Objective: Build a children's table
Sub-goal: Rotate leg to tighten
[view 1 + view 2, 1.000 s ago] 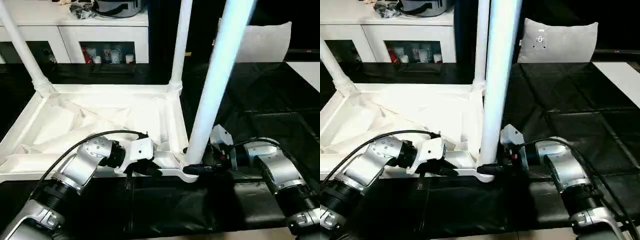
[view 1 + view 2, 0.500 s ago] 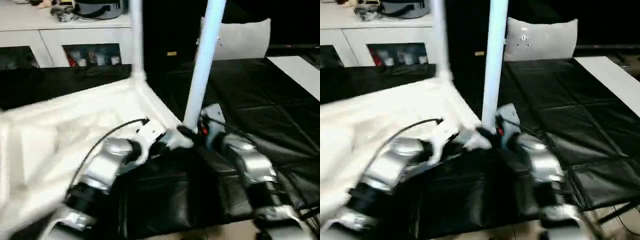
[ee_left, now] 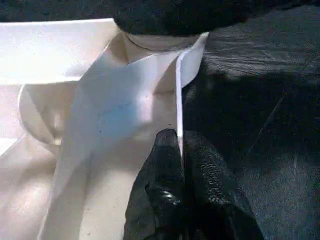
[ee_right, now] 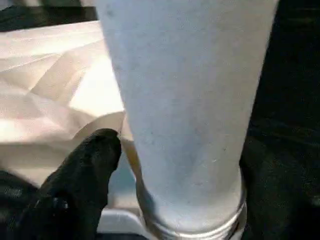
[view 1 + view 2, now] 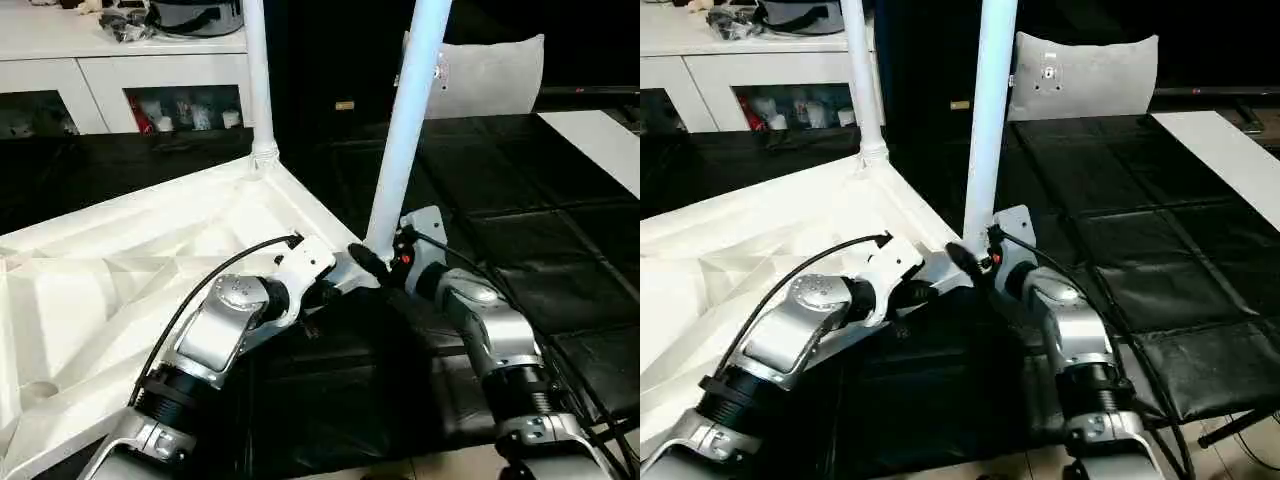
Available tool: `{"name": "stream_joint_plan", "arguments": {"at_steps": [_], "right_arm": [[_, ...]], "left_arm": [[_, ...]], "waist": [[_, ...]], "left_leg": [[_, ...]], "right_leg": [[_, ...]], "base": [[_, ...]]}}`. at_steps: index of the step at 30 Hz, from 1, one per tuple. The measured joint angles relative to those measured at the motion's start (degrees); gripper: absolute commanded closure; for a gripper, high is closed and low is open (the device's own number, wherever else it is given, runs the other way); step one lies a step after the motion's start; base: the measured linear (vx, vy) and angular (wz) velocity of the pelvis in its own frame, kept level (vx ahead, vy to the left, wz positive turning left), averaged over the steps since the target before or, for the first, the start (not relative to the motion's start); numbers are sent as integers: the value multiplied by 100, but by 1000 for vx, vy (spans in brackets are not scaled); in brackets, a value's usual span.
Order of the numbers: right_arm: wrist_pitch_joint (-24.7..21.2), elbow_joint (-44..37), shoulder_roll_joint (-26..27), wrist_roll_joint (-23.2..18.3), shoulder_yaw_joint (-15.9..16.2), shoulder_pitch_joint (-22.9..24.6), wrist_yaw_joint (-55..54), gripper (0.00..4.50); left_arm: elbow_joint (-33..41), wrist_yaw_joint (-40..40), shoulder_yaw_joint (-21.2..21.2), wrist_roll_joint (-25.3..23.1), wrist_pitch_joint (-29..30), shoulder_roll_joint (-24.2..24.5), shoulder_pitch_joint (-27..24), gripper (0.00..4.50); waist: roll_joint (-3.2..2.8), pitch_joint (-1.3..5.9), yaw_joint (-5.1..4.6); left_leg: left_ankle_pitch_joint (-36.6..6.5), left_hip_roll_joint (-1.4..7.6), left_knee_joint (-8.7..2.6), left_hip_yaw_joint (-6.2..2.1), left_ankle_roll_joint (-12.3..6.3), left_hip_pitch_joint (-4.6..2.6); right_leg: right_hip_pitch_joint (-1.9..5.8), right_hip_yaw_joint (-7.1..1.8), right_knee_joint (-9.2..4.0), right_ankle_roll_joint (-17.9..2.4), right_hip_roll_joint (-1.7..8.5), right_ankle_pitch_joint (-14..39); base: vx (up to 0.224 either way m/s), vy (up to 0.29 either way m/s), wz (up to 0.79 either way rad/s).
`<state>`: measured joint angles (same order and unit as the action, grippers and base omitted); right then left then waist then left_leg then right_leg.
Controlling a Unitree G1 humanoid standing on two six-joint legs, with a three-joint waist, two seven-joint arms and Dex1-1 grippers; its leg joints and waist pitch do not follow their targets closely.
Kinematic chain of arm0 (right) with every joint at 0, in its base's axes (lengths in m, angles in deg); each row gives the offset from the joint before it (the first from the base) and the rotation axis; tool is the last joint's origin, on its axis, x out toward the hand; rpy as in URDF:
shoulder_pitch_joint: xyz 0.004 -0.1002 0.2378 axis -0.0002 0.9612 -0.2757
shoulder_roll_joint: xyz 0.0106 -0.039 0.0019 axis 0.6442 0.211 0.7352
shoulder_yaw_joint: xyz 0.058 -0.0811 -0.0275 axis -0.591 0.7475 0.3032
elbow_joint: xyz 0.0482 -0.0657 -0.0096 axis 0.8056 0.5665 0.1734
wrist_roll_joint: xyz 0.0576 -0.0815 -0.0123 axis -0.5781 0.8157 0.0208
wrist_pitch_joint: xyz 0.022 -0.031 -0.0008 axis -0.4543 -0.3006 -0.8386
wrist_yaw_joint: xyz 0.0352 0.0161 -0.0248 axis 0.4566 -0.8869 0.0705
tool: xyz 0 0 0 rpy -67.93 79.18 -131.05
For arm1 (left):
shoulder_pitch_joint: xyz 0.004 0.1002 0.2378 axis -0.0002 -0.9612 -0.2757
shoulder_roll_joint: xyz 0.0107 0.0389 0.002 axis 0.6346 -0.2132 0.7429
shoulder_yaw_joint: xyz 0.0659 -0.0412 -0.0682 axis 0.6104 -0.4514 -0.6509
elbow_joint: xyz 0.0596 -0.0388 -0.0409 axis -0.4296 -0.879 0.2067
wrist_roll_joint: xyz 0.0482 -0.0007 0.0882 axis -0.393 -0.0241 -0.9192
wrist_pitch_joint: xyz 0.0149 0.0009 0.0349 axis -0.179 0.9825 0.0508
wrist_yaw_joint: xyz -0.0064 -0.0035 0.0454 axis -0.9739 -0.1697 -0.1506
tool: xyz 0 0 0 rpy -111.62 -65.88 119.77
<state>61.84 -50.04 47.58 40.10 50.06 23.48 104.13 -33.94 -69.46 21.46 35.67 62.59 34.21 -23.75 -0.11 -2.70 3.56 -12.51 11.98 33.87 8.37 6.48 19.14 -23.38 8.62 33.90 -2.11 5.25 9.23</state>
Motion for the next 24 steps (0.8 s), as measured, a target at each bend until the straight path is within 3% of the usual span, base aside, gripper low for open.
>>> {"name": "stream_joint_plan", "arguments": {"at_steps": [6, 10, 16, 22, 24], "right_arm": [[152, -155, -474, -97, 224, 143, 902, 5], [666, -185, -1130, -101, 482, 202, 1887, 5], [1172, -277, -1560, -213, 662, 234, 2926, 5], [1387, -280, -1879, -298, 983, 276, 3765, 5], [1436, -265, -1986, -270, 1059, 318, 3954, 38]], "left_arm": [[-96, -527, 40, 130, -388, 332, 7, 450], [-153, -1212, 159, 197, -871, 809, -5, 450], [-153, -2294, 469, 341, -1565, 1418, -16, 450], [-182, -2845, 657, 357, -1995, 1595, 10, 450], [-246, -2934, 700, 357, -2105, 1635, 57, 450]], "waist": [[-8, -5, 98], [-7, -7, 202], [-2, -9, 332], [1, -8, 344], [2, -8, 340]], "left_leg": [[0, 0, 0, 0, -1, 13], [1, 0, 3, 1, -1, 14], [1, 0, 7, 0, -1, 5], [1, -1, 14, 2, -1, 0], [1, 0, 14, 2, -1, -3]], "right_leg": [[-11, 0, 3, -5, 0, -1], [-11, -1, 5, -4, 3, -1], [-2, -2, 9, -4, 5, -1], [3, -5, 14, -5, 7, -2], [3, -4, 16, -5, 6, -2]], "base": [[0, 0, 0], [0, 0, 0], [0, 0, 0], [0, 0, 0], [0, 0, 0]]}}
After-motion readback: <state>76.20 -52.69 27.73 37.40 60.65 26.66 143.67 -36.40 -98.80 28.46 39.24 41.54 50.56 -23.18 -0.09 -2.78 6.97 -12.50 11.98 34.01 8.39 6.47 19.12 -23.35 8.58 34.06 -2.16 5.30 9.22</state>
